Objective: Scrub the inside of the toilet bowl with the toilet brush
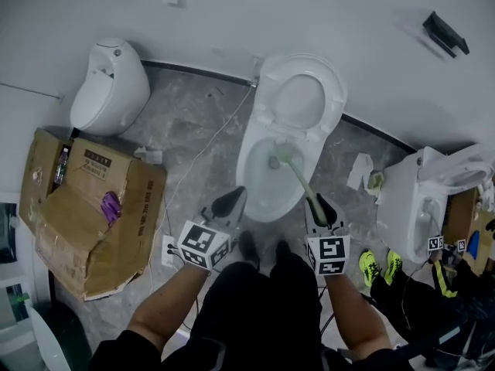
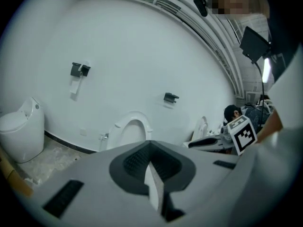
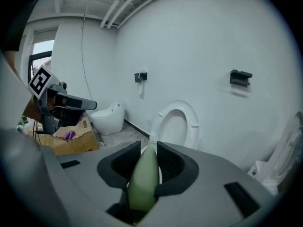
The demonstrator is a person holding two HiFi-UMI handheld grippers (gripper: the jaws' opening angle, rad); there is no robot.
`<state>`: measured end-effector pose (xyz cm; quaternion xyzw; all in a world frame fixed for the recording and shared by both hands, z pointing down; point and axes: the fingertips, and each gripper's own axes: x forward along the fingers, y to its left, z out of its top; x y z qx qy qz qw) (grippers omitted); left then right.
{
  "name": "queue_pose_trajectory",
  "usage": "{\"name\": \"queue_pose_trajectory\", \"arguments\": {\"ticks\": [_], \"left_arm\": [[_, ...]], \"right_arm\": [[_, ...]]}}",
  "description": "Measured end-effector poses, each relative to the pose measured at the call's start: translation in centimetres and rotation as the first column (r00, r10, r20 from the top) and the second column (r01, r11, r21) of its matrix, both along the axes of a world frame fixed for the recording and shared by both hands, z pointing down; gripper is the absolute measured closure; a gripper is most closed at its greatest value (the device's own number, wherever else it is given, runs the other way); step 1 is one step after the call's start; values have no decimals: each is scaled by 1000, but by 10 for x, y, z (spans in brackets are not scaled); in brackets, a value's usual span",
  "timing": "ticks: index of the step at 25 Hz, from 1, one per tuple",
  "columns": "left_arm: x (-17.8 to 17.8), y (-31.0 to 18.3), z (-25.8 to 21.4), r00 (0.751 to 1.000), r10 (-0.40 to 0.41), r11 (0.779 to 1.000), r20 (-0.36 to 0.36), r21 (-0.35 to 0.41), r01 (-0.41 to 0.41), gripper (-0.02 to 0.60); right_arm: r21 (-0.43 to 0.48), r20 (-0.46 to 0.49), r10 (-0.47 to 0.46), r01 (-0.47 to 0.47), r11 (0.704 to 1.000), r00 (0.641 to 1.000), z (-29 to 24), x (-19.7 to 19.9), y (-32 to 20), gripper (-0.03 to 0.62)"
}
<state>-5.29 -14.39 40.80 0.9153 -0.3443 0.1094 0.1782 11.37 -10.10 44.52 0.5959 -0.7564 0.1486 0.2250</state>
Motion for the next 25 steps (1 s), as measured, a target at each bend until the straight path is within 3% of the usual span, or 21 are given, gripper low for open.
{"name": "queue_pose_trajectory", "arguments": {"ticks": [14, 25], "left_arm": [[34, -47, 102, 996, -45, 994, 78, -92, 53, 572], [35, -46, 201, 989, -50, 978, 136, -194, 76, 573]], "right_arm": [[-129, -14, -116, 113, 985, 993, 123, 24, -61, 480], [-246, -50, -164, 147, 958, 985, 231, 26, -73, 480]]}}
